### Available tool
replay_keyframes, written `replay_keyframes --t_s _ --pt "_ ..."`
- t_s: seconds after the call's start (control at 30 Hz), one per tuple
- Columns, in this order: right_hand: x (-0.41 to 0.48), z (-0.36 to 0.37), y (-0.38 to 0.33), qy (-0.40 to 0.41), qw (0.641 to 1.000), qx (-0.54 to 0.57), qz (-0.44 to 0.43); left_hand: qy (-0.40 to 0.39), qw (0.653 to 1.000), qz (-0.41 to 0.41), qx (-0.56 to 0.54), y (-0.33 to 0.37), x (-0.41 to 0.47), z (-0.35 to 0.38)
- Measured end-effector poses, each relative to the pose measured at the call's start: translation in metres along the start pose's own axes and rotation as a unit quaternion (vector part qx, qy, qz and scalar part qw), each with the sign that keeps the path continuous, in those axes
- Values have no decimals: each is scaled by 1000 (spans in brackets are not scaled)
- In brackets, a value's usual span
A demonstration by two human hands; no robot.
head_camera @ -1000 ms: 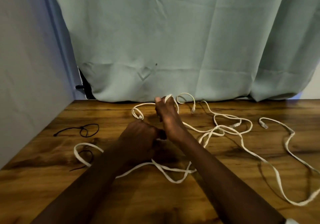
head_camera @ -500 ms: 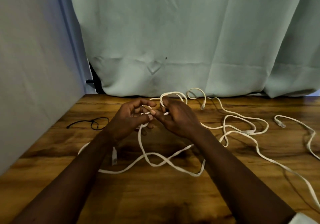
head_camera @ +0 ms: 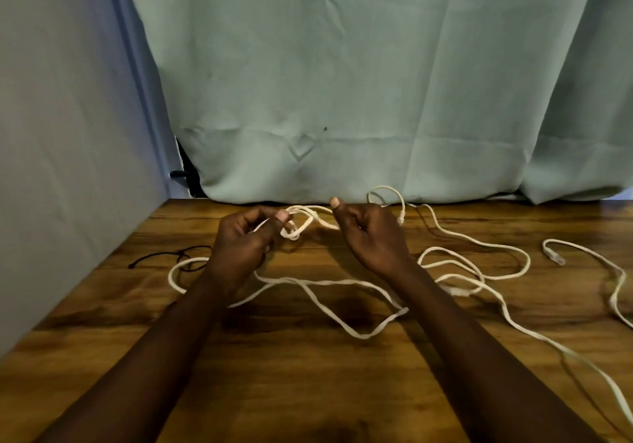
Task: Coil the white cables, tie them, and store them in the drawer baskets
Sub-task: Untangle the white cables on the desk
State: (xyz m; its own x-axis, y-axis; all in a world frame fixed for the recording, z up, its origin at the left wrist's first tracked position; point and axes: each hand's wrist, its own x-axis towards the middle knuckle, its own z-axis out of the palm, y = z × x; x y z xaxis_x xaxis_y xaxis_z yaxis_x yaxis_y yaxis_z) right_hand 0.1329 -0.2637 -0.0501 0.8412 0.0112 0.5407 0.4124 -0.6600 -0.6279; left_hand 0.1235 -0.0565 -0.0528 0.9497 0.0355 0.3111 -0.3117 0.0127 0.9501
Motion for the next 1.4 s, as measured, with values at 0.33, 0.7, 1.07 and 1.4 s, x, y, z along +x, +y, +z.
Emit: replay_keyframes --t_s 0.33,0.7,1.07,1.4 --pt "-7 -13 -17 -239 952 178 70 59 981 133 127 -10 -1 -4" --pt "-2 15 2 -15 992 26 123 -45 796 428 426 -4 -18 14" --pt "6 16 13 51 972 141 181 -129 887 284 342 0 -14 15" --pt "-5 -3 -12 -53 937 265 220 -19 925 229 303 -19 -14 17"
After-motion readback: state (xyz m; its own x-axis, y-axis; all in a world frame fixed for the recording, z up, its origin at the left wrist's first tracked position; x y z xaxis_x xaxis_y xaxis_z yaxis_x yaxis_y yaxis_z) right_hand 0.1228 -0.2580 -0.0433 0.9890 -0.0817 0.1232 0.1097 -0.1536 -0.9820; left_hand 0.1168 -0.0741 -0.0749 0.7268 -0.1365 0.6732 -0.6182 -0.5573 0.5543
